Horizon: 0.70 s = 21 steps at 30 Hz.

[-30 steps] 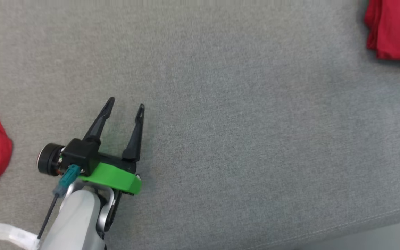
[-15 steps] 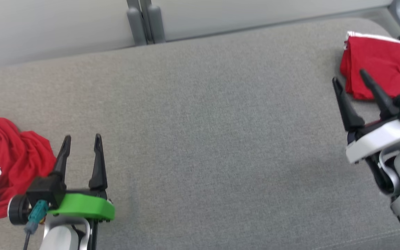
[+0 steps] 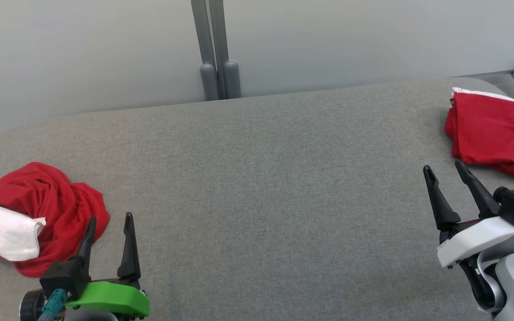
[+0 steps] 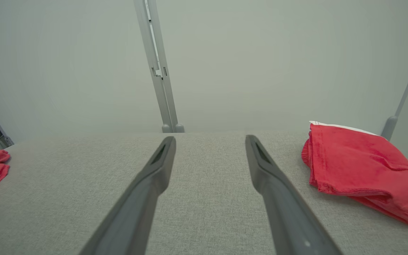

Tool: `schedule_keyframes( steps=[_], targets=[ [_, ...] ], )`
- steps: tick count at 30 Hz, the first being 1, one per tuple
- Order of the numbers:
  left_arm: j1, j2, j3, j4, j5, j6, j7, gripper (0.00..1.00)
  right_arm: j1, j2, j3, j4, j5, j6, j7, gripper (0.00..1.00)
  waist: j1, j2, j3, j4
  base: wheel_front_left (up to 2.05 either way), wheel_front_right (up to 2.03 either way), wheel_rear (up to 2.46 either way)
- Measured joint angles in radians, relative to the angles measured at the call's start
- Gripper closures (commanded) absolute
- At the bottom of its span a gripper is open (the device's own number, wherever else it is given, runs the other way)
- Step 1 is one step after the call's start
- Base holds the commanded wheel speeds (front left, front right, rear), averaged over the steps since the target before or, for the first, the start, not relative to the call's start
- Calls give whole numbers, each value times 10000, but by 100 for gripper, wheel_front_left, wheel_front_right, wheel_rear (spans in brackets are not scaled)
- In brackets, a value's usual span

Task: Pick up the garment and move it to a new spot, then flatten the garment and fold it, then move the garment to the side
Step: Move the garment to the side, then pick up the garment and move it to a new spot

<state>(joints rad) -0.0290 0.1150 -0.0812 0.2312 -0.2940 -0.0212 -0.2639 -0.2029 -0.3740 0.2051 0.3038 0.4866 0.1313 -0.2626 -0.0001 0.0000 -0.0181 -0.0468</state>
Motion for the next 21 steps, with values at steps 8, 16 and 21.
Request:
schedule_keyframes(
  steps=[8,16,21],
  targets=[
    [50,-201,320,98,291,-234,-2,0,146,198,-58,-21,-263,0,0,0,0,1,-9,52,0,0,0],
    [36,-345,508,174,472,-416,-2,0,142,209,-63,-19,-318,0,0,0,0,0,29,47,0,0,0],
    [-9,-378,604,305,548,-512,-2,0,132,244,54,12,-322,0,0,0,0,0,-57,166,0,0,0]
  ],
)
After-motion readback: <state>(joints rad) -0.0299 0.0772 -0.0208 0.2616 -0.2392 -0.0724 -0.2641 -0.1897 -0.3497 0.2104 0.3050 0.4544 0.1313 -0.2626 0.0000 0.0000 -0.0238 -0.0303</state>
